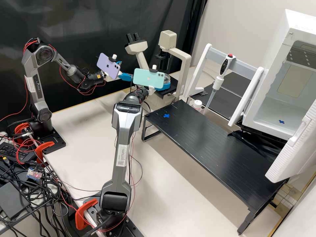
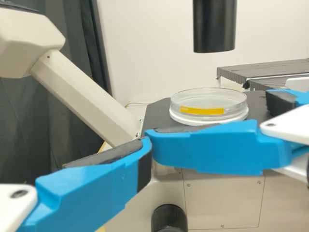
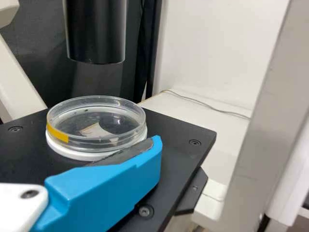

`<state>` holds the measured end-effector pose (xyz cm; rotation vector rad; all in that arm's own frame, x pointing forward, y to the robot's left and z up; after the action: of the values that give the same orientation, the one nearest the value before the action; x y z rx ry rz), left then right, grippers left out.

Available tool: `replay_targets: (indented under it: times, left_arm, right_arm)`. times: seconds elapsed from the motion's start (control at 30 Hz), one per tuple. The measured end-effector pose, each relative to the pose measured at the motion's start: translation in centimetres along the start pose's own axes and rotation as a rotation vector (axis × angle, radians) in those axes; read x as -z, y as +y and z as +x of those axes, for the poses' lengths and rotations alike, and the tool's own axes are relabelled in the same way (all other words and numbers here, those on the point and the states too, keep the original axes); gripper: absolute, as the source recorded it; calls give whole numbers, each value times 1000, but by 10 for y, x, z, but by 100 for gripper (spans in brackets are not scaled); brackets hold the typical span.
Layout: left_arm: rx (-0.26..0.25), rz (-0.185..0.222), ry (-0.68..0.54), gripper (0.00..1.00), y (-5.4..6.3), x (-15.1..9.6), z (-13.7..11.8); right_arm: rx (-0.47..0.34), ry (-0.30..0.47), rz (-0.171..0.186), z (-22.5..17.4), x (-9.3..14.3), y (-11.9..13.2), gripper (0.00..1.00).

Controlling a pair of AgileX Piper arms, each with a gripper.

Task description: Move the petri dish to the bench

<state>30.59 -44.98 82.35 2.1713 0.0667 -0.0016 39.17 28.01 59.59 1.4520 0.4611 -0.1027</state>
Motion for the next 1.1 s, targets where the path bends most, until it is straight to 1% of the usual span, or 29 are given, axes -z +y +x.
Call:
replay_targets:
  times: [0.13, 0.3, 0.4, 0.43, 0.47, 0.53, 0.57, 0.63, 0.67, 0.7, 0.77, 0.87, 0.9, 1.0, 1.07, 1.1]
  left_arm:
    - [0, -2, 2, 100, 0, 0, 0]
    - [0, -2, 2, 100, 0, 0, 0]
    - [0, 0, 0, 100, 0, 0, 0]
    - [0, 0, 0, 100, 0, 0, 0]
    - [0, 0, 0, 100, 0, 0, 0]
    - [0, 0, 0, 100, 0, 0, 0]
    - [0, 0, 0, 100, 0, 0, 0]
    - [0, 0, 0, 100, 0, 0, 0]
    - [0, 0, 0, 100, 0, 0, 0]
    - [0, 0, 0, 100, 0, 0, 0]
    - [0, 0, 0, 100, 0, 0, 0]
    - [0, 0, 0, 100, 0, 0, 0]
    - [0, 0, 0, 100, 0, 0, 0]
    - [0, 0, 0, 100, 0, 0, 0]
    - [0, 0, 0, 100, 0, 0, 0]
    - [0, 0, 0, 100, 0, 0, 0]
  right_arm:
    - [24, -4, -5, 3, -3, 3, 100]
    - [63, -16, 18, -8, -10, 4, 100]
    - [80, -32, 48, -23, -14, 7, 100]
    - [77, -31, 67, -30, -12, 12, 100]
    - [75, -32, 71, -35, -12, 14, 100]
    - [63, -20, 86, -44, -5, 20, 100]
    - [65, -19, 103, -50, -1, 22, 100]
    - [67, -6, 122, -57, 8, 23, 100]
    - [67, -4, 125, -58, 9, 22, 100]
    - [71, 1, 123, -60, 13, 21, 100]
    - [71, 8, 108, -62, 19, 20, 100]
    - [64, 12, 89, -61, 25, 24, 100]
    - [54, 12, 86, -60, 27, 27, 100]
    - [33, 10, 94, -57, 33, 34, 100]
    - [22, 13, 82, -54, 37, 37, 100]
    - [10, 15, 70, -52, 39, 38, 100]
